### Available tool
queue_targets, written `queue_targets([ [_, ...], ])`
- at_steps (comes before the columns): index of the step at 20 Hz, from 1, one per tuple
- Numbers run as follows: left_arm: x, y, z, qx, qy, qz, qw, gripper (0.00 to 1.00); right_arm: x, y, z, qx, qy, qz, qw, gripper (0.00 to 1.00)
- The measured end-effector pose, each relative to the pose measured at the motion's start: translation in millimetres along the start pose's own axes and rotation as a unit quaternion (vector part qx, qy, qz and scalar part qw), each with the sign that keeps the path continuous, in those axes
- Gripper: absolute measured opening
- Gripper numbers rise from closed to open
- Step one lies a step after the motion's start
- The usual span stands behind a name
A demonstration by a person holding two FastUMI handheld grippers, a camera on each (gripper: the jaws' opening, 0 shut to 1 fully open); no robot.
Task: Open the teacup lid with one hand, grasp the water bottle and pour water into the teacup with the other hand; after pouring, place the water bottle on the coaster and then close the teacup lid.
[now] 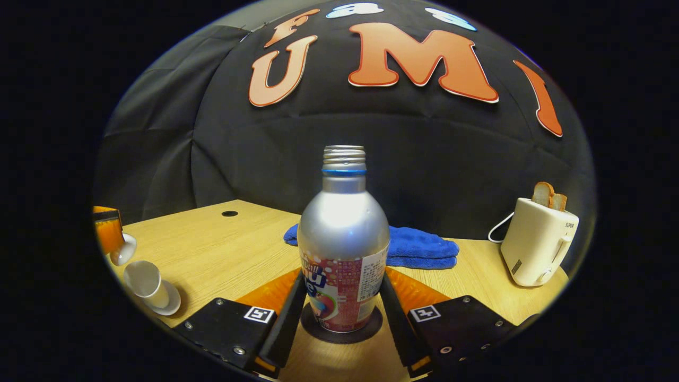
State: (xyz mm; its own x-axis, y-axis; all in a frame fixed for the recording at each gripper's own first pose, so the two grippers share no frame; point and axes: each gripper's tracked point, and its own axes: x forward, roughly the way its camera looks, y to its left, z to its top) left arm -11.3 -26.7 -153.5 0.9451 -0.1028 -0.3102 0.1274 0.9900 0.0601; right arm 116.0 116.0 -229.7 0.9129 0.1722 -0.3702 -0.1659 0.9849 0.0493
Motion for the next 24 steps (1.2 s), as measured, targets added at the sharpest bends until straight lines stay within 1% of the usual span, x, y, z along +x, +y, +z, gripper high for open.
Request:
queue_targets([
  [1,1.3,-0.1,-1.9,-0.002,0.003,0.000,1.000,0.35,1.8,-0.5,-1.3,0.004,0.004,-0.003,1.000,0.79],
  [4,4.4,-1.2,-12.2,-0.009,0.013,-0.006,1.000,0.35,0.1,-6.4,-9.3,0.010,0.025,-0.006,1.000,0.82],
  [5,6.2,-1.3,-15.4,-0.013,0.017,-0.007,1.000,0.35,-2.0,-7.6,-9.4,0.008,0.028,-0.006,1.000,0.86],
  [6,6.3,-1.3,-17.3,-0.017,0.019,-0.007,1.000,0.36,-4.2,-8.0,-9.8,0.003,0.030,-0.005,1.000,0.85],
  [7,7.8,-2.1,-19.0,-0.019,0.021,-0.009,1.000,0.36,-6.1,-7.3,-8.6,-0.003,0.030,-0.004,1.000,0.92],
  [9,11.0,-3.4,-24.1,-0.020,0.029,-0.011,0.999,0.36,-11.7,-4.9,-7.5,-0.010,0.032,0.000,0.999,0.97],
  [10,12.2,-5.7,-26.9,-0.019,0.031,-0.011,0.999,0.31,-17.2,-3.3,-8.2,-0.011,0.035,0.004,0.999,0.98],
  [11,12.9,-5.8,-29.1,-0.017,0.035,-0.010,0.999,0.36,-22.0,-0.6,-8.3,-0.013,0.037,0.009,0.999,0.98],
  [12,13.9,-5.6,-31.4,-0.015,0.036,-0.010,0.999,0.31,-28.0,0.7,-8.6,-0.015,0.038,0.011,0.999,0.98],
  [13,14.7,-5.0,-33.6,-0.015,0.038,-0.009,0.999,0.36,-33.9,1.0,-8.7,-0.020,0.038,0.011,0.999,0.98],
  [18,14.3,-7.0,-39.6,-0.018,0.044,-0.012,0.999,0.36,-59.3,4.1,-9.5,-0.043,0.029,0.018,0.998,0.99],
  [24,11.9,-6.9,-40.7,-0.014,0.050,-0.009,0.999,0.36,-78.4,1.4,-0.6,-0.028,0.013,0.020,0.999,0.99],
])
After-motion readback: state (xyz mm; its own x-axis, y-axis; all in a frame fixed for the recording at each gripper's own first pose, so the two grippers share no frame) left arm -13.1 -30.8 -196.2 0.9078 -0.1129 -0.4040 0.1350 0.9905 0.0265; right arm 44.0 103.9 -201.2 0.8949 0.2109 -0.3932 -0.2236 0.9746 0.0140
